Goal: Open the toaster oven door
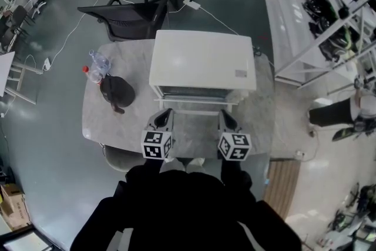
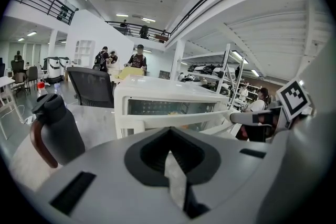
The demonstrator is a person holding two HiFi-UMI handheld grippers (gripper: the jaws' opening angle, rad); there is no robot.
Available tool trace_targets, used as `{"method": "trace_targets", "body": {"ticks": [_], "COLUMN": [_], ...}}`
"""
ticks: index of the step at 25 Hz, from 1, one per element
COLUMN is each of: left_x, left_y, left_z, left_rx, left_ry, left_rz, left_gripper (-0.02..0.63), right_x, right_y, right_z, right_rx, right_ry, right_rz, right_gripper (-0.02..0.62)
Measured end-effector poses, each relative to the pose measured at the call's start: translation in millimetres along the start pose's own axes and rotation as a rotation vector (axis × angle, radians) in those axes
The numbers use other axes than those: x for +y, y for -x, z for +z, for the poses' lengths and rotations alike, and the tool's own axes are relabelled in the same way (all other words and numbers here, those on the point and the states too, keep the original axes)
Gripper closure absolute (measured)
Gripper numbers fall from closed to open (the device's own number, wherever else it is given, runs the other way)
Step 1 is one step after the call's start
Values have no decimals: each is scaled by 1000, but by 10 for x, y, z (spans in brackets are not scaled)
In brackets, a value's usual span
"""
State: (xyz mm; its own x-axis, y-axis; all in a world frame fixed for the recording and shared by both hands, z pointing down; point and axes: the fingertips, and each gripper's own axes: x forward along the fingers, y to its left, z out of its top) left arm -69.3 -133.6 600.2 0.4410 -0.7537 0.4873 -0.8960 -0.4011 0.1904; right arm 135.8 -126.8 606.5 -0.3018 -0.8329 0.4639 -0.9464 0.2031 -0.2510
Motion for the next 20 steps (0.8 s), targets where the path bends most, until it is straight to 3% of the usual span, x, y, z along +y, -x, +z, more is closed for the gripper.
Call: {"method": "trace_targets", "body": {"ticks": [20], "left_x": [-90], "left_y": [156], "left_z": [-332], "left_rx": [48], "left_ry": [25], "left_rz": [-16], "left_gripper": [603], "right_x": [-34], "right_y": [156], "right_z": [-274], "right_rx": [68], "right_ry": [2], "right_rz": [2], "right_gripper": [593]}}
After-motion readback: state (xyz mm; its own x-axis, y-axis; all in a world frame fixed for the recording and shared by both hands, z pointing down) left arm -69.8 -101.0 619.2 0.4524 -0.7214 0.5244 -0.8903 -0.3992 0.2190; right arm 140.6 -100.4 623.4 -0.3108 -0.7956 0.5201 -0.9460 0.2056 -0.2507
